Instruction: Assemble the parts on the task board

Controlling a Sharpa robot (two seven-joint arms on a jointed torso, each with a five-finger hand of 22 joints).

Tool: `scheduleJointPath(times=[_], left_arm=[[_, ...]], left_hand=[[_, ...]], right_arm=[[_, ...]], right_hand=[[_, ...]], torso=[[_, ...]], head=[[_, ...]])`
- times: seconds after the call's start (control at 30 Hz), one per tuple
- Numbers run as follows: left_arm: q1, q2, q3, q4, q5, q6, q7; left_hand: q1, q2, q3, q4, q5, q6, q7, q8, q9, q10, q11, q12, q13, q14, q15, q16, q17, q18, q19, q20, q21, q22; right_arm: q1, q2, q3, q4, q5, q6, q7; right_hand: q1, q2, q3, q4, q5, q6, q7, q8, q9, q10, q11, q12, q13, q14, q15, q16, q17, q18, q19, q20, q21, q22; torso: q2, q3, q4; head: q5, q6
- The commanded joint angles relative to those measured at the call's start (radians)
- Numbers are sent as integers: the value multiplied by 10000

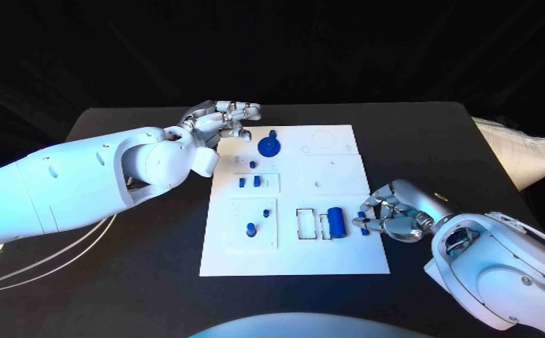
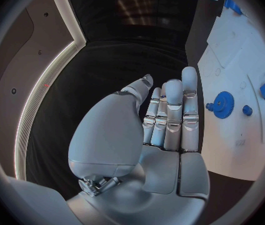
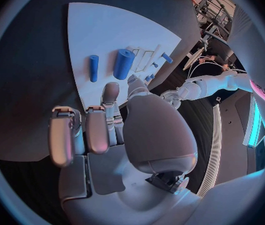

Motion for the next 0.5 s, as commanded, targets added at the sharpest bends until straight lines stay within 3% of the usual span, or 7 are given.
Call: scheduleJointPath(times=[0.03,0.2,0.4,0.5], left_arm=[[-16,19,3,5,9,198,46],[-23,15,2,3,9,198,39],[-25,11,2,3,9,197,22],[-26,13,2,5,-4,200,17]], left_hand=[[30,80,-41,-4,-14,-69,-14,37,-10,-67,31,60,10,-40,0,41,-10,194,1,44,-62,-8],[30,80,-41,-4,-14,-69,-14,37,-10,-67,31,60,10,-40,0,41,-10,194,1,44,-62,-8],[30,80,-41,-4,-14,-69,-14,37,-10,-67,31,60,10,-40,0,41,-10,194,1,44,-62,-8],[30,80,-41,-4,-14,-69,-14,37,-10,-67,31,60,10,-40,0,41,-10,194,1,44,-62,-8]], right_arm=[[-58,197,-10,-146,-341,334,-582],[-203,554,-27,-372,-278,398,-658],[-340,877,-33,-554,-245,209,-678],[-375,1015,-35,-643,-243,280,-691]], right_hand=[[-235,87,-178,19,137,-7,-49,108,22,74,9,321,419,488,-100,78,55,-190,89,-16,52,570],[-714,260,-515,33,55,-41,-60,229,28,81,18,621,869,488,-99,119,113,-194,92,-11,69,597],[-819,298,-645,31,-108,-51,-59,287,32,124,11,808,1125,488,-96,133,132,-196,97,-10,79,613],[-881,318,-716,34,-149,-60,-61,317,33,155,10,909,1262,489,-97,146,151,-199,102,-9,87,626]], torso=[[3,-6,21],[15,-15,11],[28,0,1],[11,-14,-7]], head=[[-13,-3],[7,-18],[3,0],[18,-23]])
